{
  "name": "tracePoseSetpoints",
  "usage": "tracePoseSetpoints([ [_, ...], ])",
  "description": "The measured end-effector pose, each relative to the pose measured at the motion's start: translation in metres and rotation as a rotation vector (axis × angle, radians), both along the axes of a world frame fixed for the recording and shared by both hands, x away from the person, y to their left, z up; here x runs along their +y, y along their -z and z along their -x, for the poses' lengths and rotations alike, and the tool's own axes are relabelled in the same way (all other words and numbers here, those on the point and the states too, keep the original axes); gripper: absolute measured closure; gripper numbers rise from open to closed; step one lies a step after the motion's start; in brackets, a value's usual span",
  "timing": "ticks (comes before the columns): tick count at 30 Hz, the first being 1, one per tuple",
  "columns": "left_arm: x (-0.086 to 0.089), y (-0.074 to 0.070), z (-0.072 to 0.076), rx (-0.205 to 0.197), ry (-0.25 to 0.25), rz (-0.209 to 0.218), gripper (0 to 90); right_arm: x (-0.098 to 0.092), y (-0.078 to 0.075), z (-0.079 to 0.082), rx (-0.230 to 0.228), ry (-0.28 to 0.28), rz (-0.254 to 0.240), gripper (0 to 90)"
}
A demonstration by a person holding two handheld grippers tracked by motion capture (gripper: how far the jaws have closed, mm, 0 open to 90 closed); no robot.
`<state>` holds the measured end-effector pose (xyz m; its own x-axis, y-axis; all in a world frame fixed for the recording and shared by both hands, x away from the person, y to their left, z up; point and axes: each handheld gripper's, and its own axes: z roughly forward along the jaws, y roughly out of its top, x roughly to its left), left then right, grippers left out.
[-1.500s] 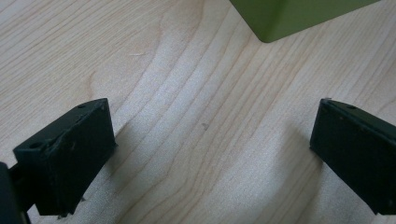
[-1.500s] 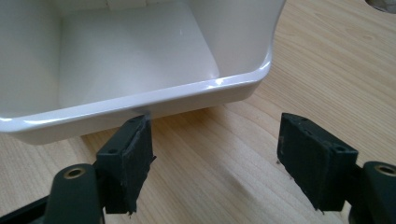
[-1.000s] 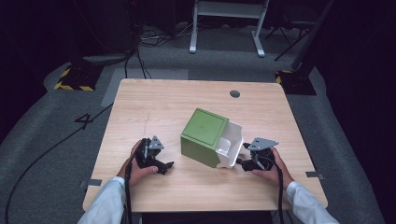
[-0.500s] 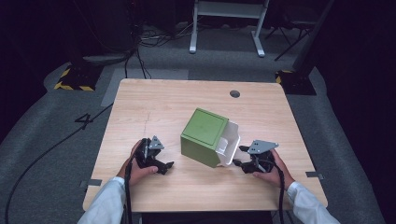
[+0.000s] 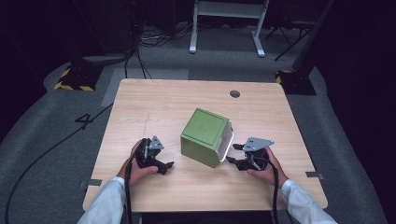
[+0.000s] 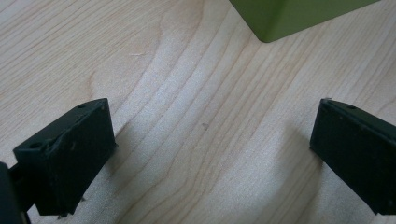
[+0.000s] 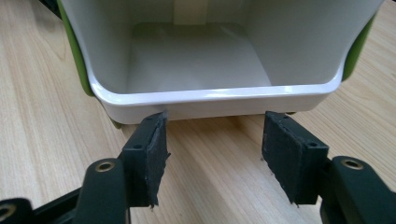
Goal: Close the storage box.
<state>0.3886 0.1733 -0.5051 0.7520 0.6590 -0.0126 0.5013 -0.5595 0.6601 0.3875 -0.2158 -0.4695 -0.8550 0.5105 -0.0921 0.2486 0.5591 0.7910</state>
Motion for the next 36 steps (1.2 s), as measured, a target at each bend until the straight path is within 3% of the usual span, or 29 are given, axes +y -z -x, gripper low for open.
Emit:
tracePoseSetpoints([
  [12,0.000,0.000,0.000,0.002,-0.003,0.001,0.1,0.009,0.001,-0.003,0.006,-0.001,-0.005,36.5],
  [18,0.000,0.000,0.000,0.002,-0.003,0.000,0.2,0.015,0.002,-0.001,-0.004,-0.027,0.006,35.8],
  [27,0.000,0.000,0.000,0.002,-0.003,0.001,0.2,0.009,-0.003,0.000,-0.008,-0.023,0.001,32.7],
  [36,0.000,0.000,0.000,0.002,-0.004,0.001,0.2,-0.001,-0.011,0.000,-0.021,-0.020,0.038,27.9],
])
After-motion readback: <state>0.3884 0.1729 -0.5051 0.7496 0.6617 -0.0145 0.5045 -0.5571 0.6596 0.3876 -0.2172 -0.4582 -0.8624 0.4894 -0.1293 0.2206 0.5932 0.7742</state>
